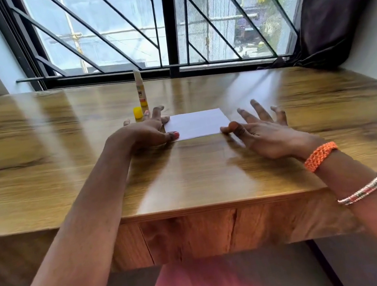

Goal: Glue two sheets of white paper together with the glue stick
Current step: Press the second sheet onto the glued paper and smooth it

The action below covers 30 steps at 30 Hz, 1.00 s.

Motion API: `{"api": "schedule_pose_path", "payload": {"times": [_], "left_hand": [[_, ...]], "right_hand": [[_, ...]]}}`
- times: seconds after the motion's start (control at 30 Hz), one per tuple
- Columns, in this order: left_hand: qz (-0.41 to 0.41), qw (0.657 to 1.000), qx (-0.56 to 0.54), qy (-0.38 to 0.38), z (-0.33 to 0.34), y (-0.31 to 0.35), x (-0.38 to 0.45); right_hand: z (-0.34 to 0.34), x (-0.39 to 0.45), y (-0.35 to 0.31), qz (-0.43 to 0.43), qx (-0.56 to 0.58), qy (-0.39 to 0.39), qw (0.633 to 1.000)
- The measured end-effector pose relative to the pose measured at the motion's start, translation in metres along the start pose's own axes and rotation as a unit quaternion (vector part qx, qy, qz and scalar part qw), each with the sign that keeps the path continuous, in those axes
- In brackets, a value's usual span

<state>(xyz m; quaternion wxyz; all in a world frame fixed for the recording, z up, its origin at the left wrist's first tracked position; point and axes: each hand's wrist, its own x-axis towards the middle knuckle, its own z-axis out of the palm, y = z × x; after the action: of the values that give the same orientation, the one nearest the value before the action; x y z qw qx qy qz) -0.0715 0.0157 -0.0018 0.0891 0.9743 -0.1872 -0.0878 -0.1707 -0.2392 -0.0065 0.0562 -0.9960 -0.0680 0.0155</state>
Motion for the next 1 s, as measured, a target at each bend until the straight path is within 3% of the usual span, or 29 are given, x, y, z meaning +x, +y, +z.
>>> {"api": "schedule_pose_path", "payload": {"times": [0.5,1.0], "left_hand": [[-0.009,1.000,0.003,0.004,0.001,0.004,0.000],[0.001,1.000,0.009,-0.019,-0.003,0.003,-0.001]], "right_hand": [[0.018,0.026,-0.069,-0.112,-0.008,0.020,0.994],[0.004,-0.001,0.004,0.024,-0.070,0.042,0.996]]}}
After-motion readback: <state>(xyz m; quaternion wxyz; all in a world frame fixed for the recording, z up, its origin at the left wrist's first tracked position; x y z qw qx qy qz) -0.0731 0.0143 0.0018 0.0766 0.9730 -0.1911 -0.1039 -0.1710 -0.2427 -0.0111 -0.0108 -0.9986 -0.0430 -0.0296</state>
